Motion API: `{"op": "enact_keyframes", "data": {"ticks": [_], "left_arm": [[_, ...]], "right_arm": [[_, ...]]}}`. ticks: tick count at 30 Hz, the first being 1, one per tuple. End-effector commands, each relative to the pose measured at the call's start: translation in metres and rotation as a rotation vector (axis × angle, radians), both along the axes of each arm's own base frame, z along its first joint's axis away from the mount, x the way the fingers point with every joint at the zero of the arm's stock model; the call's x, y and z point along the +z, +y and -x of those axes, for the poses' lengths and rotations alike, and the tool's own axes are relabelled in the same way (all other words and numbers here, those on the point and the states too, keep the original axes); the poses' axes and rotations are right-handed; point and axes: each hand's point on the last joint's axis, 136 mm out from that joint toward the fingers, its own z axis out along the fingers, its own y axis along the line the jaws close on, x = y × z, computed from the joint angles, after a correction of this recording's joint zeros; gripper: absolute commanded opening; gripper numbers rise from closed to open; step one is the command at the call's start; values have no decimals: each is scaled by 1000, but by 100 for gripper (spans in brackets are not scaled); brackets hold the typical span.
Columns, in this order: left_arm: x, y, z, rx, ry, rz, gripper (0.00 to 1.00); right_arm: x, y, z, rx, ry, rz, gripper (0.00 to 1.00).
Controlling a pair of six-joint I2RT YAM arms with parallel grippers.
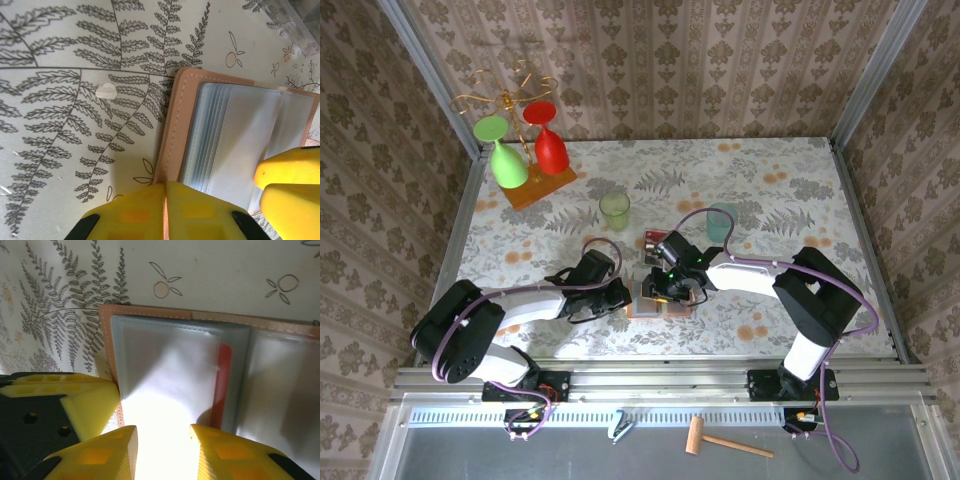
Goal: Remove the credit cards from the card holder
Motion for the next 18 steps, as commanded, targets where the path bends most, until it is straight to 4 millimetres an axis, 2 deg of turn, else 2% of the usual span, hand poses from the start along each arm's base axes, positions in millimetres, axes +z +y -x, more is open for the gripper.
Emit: {"op": "enact_keyframes", "data": {"ticks": [1, 18], "left_arm": [[-15, 9, 10, 6, 44, -41, 11], [-16, 11, 11, 9, 52, -45, 10]], "right_arm": [[1, -4, -1, -11, -8, 44, 32], [4, -15, -1, -20, -31, 71, 32]]}}
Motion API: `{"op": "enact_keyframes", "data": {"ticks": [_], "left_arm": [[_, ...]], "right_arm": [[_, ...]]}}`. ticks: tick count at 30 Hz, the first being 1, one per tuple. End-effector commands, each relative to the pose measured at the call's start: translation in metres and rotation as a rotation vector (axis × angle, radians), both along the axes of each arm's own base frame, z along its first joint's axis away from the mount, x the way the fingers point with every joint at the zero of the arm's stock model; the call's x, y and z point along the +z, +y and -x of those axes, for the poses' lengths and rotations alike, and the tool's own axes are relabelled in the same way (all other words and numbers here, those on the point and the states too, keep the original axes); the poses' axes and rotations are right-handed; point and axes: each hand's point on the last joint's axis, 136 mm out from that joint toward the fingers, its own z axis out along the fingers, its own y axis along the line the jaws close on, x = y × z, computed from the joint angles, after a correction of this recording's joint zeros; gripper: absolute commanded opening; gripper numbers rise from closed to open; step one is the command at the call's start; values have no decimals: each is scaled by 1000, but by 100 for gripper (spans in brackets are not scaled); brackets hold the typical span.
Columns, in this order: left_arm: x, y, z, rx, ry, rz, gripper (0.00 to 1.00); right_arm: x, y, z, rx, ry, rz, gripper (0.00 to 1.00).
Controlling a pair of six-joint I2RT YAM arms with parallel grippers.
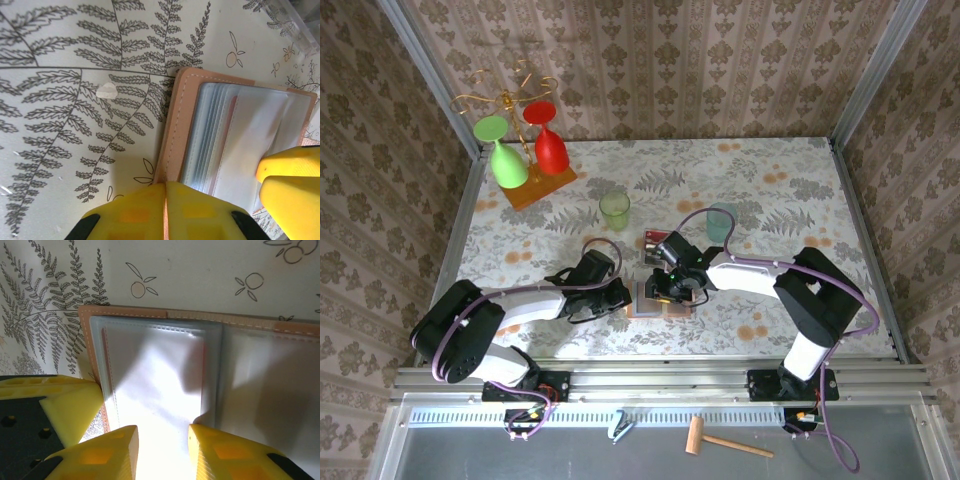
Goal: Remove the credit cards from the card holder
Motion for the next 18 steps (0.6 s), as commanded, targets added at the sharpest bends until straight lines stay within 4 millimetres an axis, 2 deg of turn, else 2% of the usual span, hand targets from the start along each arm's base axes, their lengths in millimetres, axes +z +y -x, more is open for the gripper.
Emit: {"op": "enact_keyframes", "data": {"ticks": [1, 18], "left_arm": [[-16, 10, 11, 9, 50, -44, 10], [-10, 11, 8, 8, 42, -55, 10]], "right_arm": [[7, -7, -1, -8, -29, 27, 31], [-2, -11, 0, -19, -19, 14, 30]]}}
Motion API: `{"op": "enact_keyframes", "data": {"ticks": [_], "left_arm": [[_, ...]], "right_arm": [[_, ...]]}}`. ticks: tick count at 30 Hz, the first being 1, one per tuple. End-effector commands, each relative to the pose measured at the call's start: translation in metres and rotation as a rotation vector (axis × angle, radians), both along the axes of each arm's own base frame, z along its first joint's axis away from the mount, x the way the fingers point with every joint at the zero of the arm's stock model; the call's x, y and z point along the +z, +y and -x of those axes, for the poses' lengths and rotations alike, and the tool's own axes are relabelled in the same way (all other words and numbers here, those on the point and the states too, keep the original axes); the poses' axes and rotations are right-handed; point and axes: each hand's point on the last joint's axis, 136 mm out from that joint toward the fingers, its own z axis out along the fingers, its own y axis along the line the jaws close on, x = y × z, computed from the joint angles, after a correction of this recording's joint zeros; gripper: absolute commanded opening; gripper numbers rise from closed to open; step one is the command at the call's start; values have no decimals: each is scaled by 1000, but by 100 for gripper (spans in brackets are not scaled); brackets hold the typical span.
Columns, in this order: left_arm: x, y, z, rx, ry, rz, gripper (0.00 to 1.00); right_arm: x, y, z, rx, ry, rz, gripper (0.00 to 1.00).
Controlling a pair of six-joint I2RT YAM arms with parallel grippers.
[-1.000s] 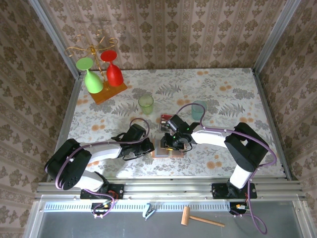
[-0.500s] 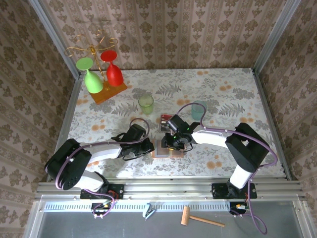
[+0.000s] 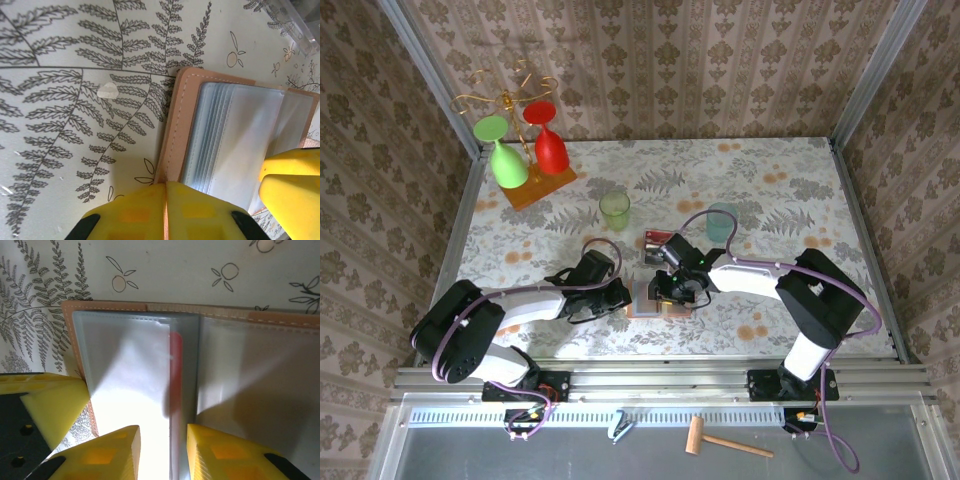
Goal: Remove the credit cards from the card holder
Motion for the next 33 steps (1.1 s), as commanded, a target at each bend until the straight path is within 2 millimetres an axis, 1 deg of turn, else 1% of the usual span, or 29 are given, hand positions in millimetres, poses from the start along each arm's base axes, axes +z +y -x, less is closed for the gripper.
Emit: {"op": "enact_keyframes", "data": {"ticks": [1, 8, 13, 16, 21, 28, 33], "left_arm": [[-9, 10, 8, 8, 42, -53, 10], [-8, 12, 8, 12, 39, -55, 10], [-9, 12, 8, 9, 39, -57, 10], [-9, 11, 9, 6, 41, -56, 10], [-10, 11, 9, 7, 44, -58, 10], [-11, 13, 10, 10, 45, -60, 10], [-11, 13, 10, 8, 47, -60, 10]], "right_arm": [[3, -4, -2, -10, -21, -3, 29], [18, 0, -6, -22, -55, -44, 24], [21, 5, -8, -21, -56, -66, 23], [19, 11, -8, -16, -44, -90, 22], [9, 13, -6, -14, -17, -91, 23], [-2, 4, -3, -20, -3, -42, 29], [-3, -3, -4, -31, -8, -23, 30]]}}
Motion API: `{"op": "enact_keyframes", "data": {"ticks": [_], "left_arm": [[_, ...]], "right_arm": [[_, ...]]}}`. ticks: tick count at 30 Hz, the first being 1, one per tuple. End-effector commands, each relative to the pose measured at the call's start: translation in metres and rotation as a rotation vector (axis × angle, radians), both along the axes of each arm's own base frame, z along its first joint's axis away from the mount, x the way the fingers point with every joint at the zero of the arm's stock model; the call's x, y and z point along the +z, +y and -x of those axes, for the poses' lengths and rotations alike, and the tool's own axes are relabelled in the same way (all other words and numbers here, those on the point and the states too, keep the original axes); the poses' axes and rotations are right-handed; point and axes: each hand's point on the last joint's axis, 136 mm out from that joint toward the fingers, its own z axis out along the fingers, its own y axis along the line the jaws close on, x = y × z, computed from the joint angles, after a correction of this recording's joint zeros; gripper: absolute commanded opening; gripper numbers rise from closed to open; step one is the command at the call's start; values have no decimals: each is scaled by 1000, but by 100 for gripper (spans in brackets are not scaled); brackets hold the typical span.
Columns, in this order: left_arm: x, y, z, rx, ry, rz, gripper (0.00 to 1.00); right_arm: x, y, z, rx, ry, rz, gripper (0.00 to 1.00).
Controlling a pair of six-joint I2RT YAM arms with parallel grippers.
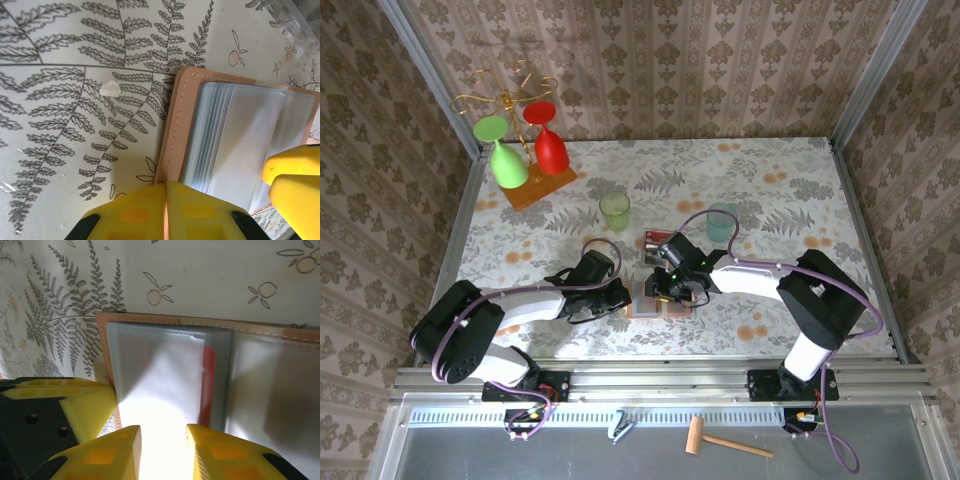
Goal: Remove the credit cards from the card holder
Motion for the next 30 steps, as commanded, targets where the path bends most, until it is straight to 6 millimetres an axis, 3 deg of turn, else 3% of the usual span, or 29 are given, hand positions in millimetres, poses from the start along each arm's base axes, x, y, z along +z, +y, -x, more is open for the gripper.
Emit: {"op": "enact_keyframes", "data": {"ticks": [1, 22, 30], "left_arm": [[-11, 11, 9, 8, 43, -57, 10], [-9, 9, 7, 1, 46, -57, 10], [15, 2, -3, 5, -3, -21, 10]], "right_arm": [[-12, -14, 3, -20, 19, 54, 30], [-21, -24, 2, -35, 32, 62, 29], [-21, -24, 2, -39, 32, 47, 27]]}}
